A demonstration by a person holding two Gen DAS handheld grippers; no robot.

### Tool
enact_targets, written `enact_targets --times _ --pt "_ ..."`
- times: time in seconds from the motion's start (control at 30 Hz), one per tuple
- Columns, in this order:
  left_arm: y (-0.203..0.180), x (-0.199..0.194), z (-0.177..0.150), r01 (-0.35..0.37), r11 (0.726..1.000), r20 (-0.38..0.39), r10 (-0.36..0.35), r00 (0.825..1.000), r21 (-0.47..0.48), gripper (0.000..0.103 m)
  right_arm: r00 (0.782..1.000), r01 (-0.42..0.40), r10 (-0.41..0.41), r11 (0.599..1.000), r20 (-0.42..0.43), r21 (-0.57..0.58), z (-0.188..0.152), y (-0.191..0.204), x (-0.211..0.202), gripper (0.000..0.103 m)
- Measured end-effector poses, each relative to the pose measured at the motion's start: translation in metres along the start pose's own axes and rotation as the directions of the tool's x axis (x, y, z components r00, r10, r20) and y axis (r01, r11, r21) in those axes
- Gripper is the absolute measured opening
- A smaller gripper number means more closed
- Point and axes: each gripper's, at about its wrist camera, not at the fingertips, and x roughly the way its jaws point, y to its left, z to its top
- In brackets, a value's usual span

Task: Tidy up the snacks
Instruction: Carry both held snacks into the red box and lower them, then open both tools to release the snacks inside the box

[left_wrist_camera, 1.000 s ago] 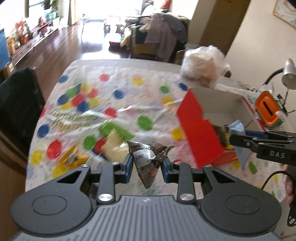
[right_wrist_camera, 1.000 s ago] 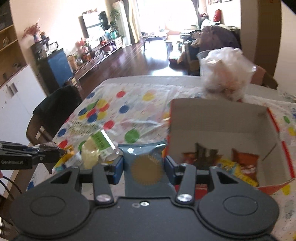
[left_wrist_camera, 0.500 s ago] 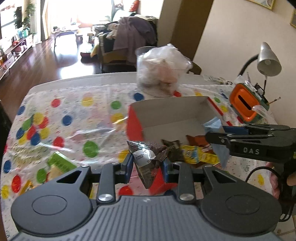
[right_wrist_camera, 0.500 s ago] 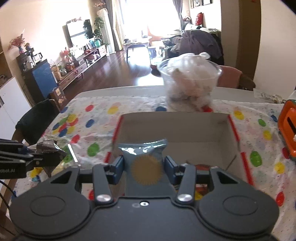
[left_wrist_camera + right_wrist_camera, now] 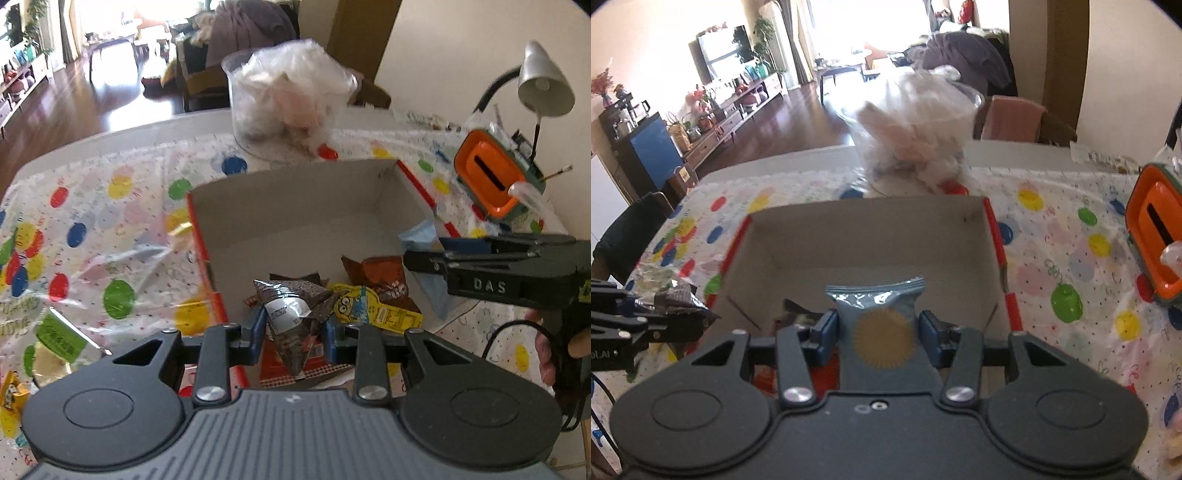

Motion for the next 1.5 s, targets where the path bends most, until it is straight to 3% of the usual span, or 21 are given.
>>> enact_targets --times 0.47,0.83,1.07,1.2,1.5 --pt "-0.020 0.058 0.006 -0.055 0.998 -0.103 0.057 0.993 0.027 0.030 0.992 0.013 -0.016 1.000 -0.124 -0.025 0.006 -0.018 0.057 0.046" --pt "-0.024 0.079 0.003 -0.067 0.997 -0.146 0.071 0.987 0.032 0.031 0.989 -0.006 -0.006 0.997 -0.148 -0.077 0.003 -0.017 0.062 0.047" --pt "-0.027 0.076 0.001 -0.083 0.996 -0.137 0.086 0.987 0.032 0.032 0.990 -0.019 0.007 0.996 -0.139 -0.086 0.003 -0.012 0.052 0.060" --pt "-0.023 0.068 -0.001 -0.082 0.997 -0.115 0.083 0.990 0.014 0.054 0.994 -0.032 0.021 0.995 -0.108 -0.097 0.003 -0.007 0.039 0.065" --pt "-0.010 0.036 -0.005 -0.062 0.997 -0.041 0.060 0.997 -0.047 0.058 0.996 -0.071 0.065 0.992 -0.063 -0.103 0.003 0.005 0.012 0.074"
